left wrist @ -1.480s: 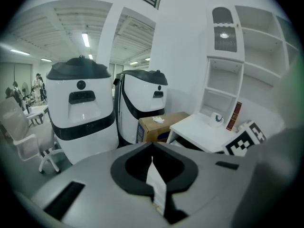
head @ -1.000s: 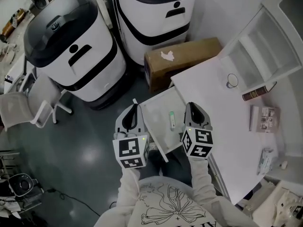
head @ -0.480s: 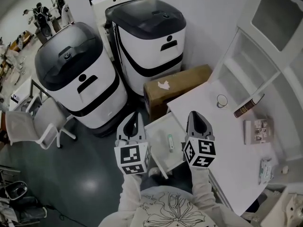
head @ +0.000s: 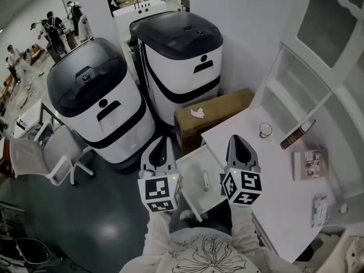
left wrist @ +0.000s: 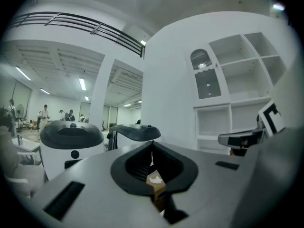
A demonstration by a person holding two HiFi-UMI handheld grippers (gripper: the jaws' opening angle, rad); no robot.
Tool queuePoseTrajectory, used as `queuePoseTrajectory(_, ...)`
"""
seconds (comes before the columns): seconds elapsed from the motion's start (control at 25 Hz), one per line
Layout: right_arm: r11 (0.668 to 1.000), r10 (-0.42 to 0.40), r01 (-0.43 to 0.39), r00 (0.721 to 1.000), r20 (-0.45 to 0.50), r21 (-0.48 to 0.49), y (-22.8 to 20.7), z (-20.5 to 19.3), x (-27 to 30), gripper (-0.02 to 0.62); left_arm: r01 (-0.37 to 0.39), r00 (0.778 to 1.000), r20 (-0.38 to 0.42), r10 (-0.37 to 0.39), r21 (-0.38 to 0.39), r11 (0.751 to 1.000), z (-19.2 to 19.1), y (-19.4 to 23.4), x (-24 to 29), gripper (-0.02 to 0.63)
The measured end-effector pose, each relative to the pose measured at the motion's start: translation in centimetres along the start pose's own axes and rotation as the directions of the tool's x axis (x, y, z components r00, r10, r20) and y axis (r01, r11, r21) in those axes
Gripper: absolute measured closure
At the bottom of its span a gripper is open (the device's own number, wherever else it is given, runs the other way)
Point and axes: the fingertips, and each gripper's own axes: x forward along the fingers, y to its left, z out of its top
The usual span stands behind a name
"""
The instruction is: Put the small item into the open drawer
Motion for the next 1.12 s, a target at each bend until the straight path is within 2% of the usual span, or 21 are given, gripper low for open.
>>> queuePoseTrajectory(1.12,1.0,0.013,-0.013,1.0,0.021,-0.017,0.7,0.4,-0.8,0.589,0.002,1.0,0.008,-0.002,0.004,1.0,0.0,-0.4,-1.0,0.6)
